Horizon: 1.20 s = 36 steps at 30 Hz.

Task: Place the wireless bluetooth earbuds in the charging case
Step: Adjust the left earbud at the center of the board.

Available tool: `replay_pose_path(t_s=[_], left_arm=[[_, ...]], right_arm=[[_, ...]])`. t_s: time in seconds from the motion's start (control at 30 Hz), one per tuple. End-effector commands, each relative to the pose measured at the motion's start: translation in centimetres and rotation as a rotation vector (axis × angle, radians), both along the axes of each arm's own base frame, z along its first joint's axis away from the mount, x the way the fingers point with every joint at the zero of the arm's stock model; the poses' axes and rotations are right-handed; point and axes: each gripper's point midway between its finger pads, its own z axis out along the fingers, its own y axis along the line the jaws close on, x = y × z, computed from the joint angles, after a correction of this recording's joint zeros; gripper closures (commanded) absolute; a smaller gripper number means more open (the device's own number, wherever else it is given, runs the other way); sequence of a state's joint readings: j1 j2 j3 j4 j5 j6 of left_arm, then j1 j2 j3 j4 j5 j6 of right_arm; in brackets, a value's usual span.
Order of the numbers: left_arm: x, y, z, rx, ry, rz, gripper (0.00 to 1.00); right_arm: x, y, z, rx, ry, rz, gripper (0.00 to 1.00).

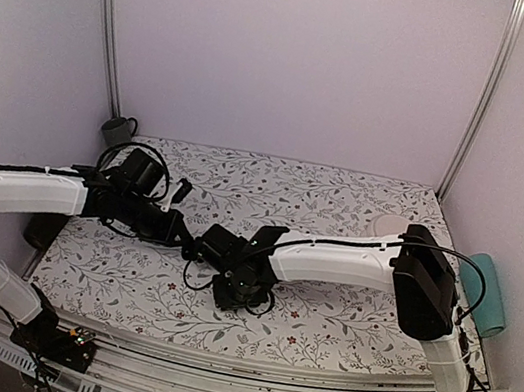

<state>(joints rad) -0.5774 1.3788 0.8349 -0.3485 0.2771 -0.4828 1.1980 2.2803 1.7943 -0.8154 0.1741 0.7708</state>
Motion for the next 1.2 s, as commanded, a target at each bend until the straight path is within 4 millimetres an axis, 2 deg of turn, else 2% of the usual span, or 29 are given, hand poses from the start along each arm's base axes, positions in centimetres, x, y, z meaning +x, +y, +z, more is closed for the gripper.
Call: replay_pose_path(t_s=[0.0, 0.13, 0.27, 0.57, 0.7, 0.9, 1.17], left_arm=[[0.3, 0.1, 0.8, -0.028, -0.030, 0.004, 1.00], [0.4, 0.1, 0.9, -0.032, -0.030, 0.004, 1.00], [0.4, 0.0, 0.9, -0.032, -0.028, 0.005, 1.00], [0.4, 0.0, 0.9, -0.032, -0.030, 0.005, 1.00], [0.4, 0.0, 0.9, -0.032, -0.027, 0.005, 1.00], [0.5, -0.1, 1.0, -0.035, -0.029, 0.003, 1.00], [0.6, -0.2, 1.1, -0.041, -0.031, 0.002, 1.00]], right_arm=[[-0.3, -1.9, -1.5, -0.062, 0.016, -0.023, 0.66], [0.2, -2.7, -1.2, -0.048, 0.013, -0.045, 0.66], [0.4, -2.0, -0.5, -0.022, 0.011, -0.039, 0.66], [0.3, -0.8, -0.6, -0.005, 0.031, -0.015, 0.71], [0.0, -0.9, -0.4, 0.000, 0.037, -0.012, 0.67], [-0.6, -1.8, 0.7, 0.015, 0.035, -0.014, 0.62], [-1.6, -4.9, -1.0, -0.070, 0.052, -0.026, 0.62]])
